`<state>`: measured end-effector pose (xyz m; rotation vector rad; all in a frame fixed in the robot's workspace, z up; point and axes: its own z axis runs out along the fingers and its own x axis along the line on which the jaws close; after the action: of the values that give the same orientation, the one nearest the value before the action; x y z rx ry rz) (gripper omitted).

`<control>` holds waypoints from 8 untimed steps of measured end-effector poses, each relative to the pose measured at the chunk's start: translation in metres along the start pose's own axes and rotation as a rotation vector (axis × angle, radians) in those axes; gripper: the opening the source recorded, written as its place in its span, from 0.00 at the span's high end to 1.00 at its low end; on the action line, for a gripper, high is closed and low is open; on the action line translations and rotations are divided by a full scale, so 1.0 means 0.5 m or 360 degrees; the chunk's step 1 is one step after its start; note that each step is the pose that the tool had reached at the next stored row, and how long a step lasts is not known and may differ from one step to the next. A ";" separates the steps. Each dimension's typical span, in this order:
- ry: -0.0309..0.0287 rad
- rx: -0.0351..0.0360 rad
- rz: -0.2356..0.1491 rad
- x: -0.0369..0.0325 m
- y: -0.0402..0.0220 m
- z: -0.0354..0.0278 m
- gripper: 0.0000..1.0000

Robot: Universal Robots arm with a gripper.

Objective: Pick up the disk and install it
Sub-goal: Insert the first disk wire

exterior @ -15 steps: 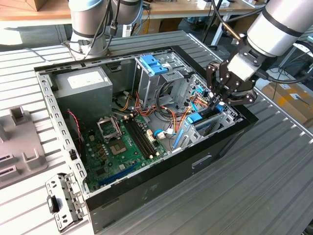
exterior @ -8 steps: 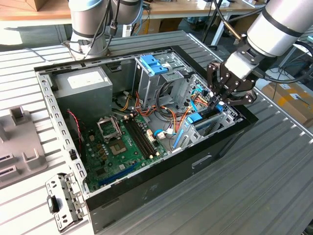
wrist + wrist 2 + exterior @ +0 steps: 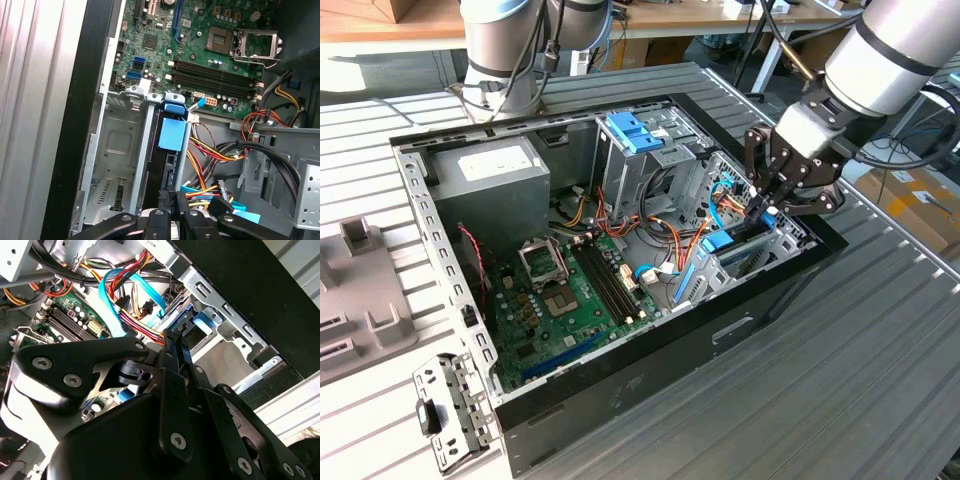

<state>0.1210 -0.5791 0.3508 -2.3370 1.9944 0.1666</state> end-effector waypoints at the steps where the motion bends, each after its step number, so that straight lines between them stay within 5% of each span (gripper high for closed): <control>1: -0.00005 0.0003 0.0023 0.000 0.000 0.000 0.83; 8: -0.00025 0.0015 0.0119 0.000 0.000 0.000 0.83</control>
<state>0.1210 -0.5791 0.3508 -2.2573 2.0786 0.1625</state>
